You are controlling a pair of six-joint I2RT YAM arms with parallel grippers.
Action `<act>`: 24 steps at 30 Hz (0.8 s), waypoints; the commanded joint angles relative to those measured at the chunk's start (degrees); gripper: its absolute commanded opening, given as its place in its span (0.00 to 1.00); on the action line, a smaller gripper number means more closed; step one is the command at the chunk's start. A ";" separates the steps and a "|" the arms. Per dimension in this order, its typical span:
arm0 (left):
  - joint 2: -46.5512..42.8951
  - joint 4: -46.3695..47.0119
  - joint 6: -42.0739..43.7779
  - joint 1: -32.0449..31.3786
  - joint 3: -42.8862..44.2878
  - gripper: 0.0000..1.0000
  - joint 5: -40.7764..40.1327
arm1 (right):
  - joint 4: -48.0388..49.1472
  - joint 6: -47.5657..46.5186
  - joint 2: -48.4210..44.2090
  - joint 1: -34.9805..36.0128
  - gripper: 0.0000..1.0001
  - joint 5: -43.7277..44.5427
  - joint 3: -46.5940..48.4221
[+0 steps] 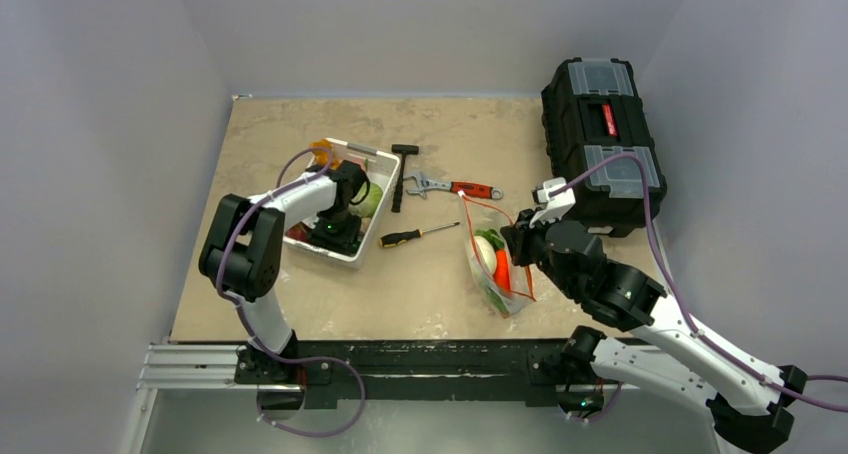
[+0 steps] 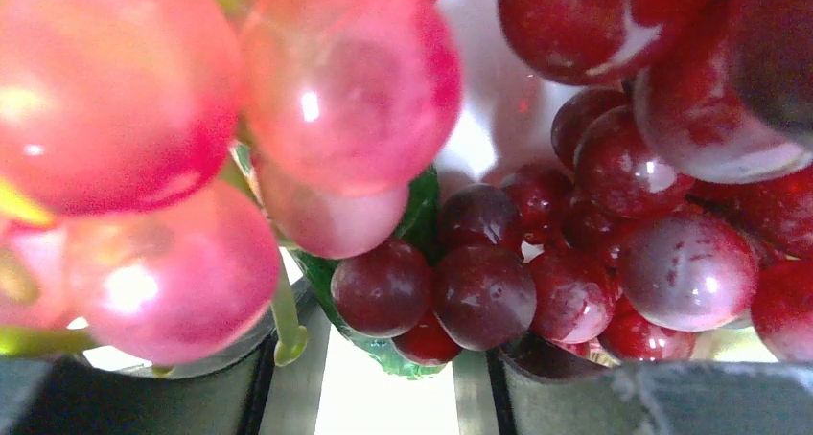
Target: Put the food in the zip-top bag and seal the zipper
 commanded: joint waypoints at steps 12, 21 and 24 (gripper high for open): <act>-12.91 -0.65 6.03 0.80 0.47 0.16 -0.70 | 2.69 -0.29 0.38 0.04 0.00 1.09 -0.08; -18.12 -0.04 7.93 0.92 0.67 0.16 3.36 | 2.58 -0.15 0.68 0.07 0.00 0.94 -0.10; -20.80 2.36 8.51 0.91 -0.35 0.16 7.08 | 2.93 -0.29 0.76 0.07 0.00 0.90 -0.26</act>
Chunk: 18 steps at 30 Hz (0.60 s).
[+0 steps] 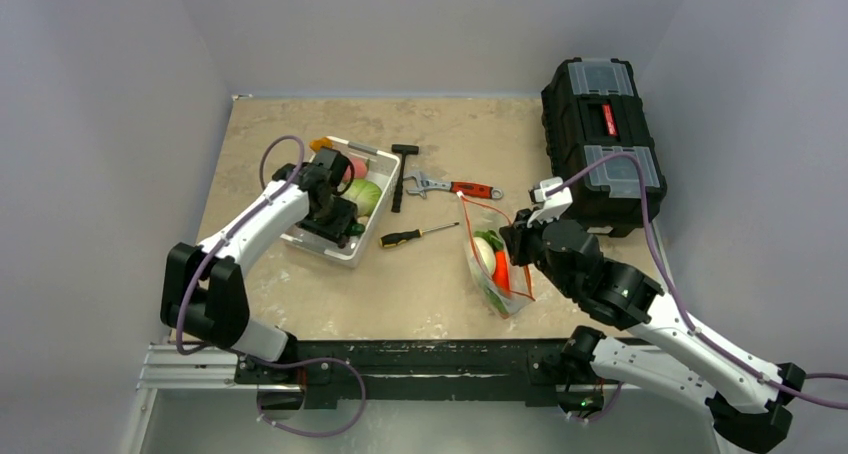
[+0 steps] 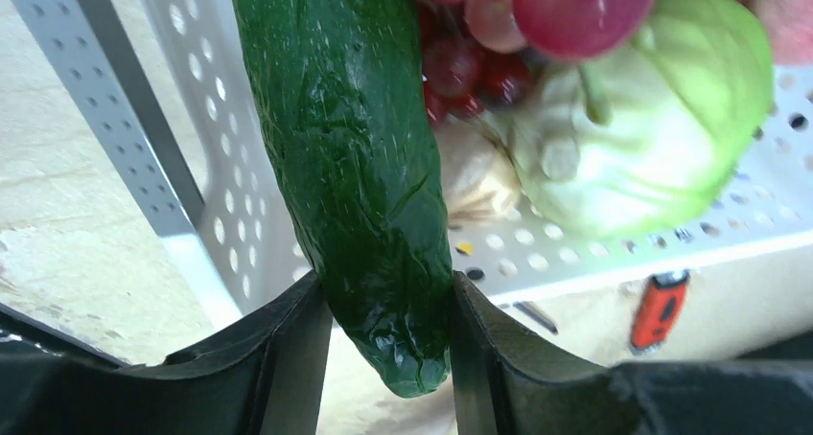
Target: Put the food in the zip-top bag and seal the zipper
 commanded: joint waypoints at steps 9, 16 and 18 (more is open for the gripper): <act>-17.63 3.72 2.95 0.23 -4.48 0.12 7.82 | 2.87 -0.43 0.47 0.07 0.00 0.03 -0.11; -28.41 7.26 7.69 0.24 -8.87 0.07 16.80 | 2.76 -0.79 1.08 0.07 0.00 -0.72 0.16; -30.45 7.53 10.15 0.24 -8.47 0.04 19.08 | 3.06 -0.97 1.36 0.07 0.00 -1.22 0.56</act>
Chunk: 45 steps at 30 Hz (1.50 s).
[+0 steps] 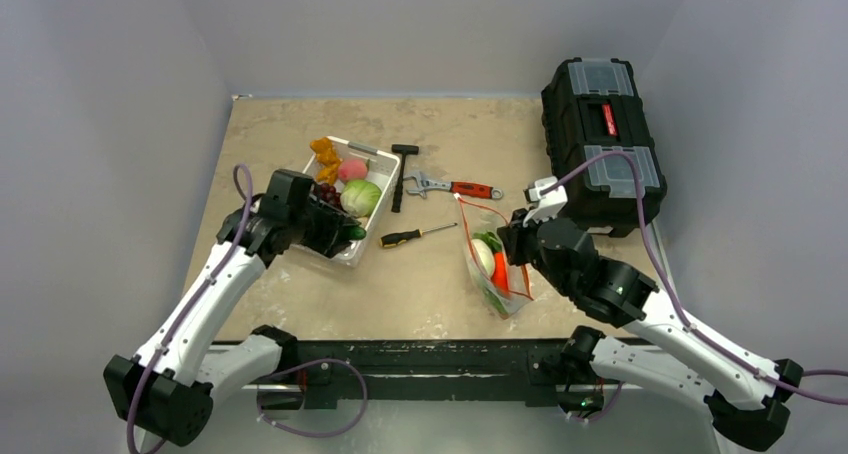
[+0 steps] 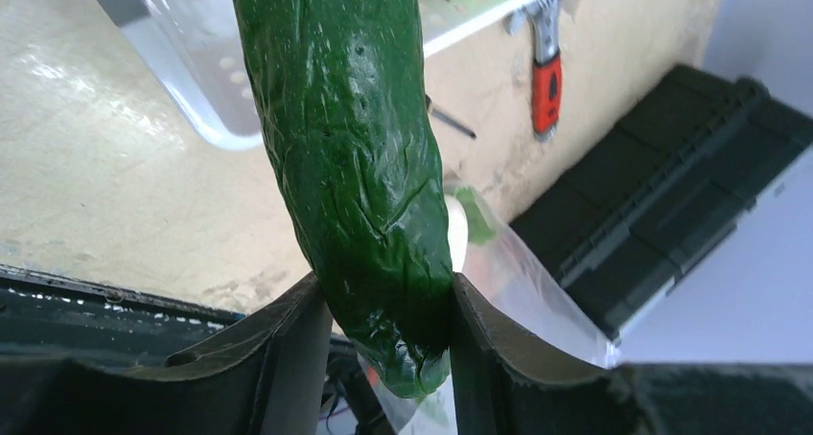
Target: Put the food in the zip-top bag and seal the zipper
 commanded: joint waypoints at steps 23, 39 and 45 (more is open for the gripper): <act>11.89 19.26 61.77 -10.12 20.82 0.00 43.63 | 1.75 23.40 12.07 0.07 0.00 5.56 5.79; 16.30 19.27 59.42 -14.28 14.12 0.00 44.16 | 2.34 36.38 19.27 3.83 0.00 16.09 9.44; 20.19 17.08 54.99 -14.19 14.36 0.00 47.35 | 1.75 40.33 21.00 9.10 0.00 26.27 10.53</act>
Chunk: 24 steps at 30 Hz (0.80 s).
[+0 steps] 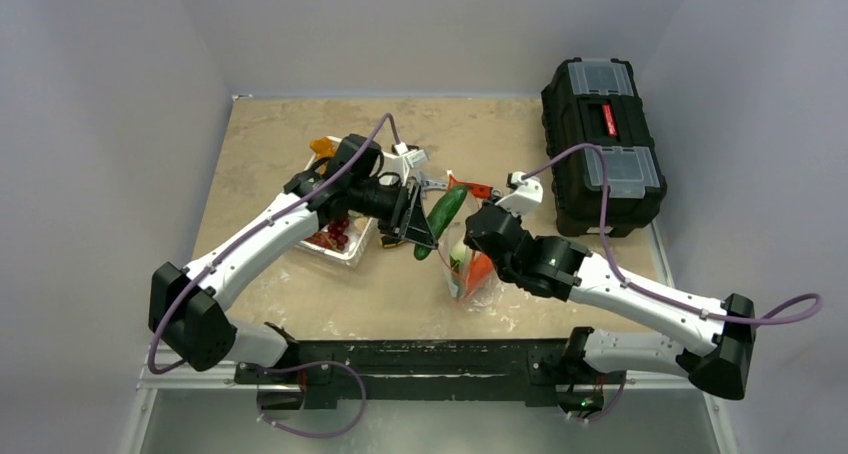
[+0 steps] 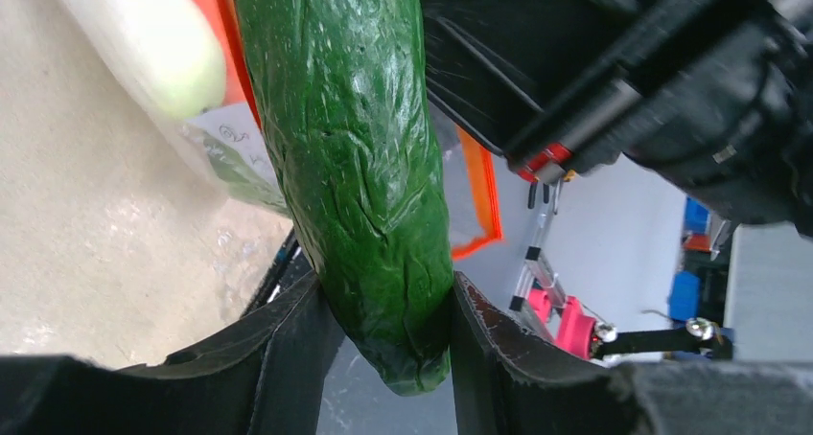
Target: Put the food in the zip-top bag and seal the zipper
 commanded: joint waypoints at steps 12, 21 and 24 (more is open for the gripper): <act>1.76 -1.29 -4.98 0.95 0.71 0.00 3.24 | 11.23 1.59 2.36 3.67 0.00 11.78 1.27; -1.58 12.47 -18.44 9.10 -7.66 0.02 1.27 | 12.90 6.78 5.24 6.65 0.00 12.18 -0.23; -4.30 12.45 -19.63 8.92 -8.62 0.03 -3.83 | 12.68 8.25 5.65 6.67 0.00 11.35 -0.16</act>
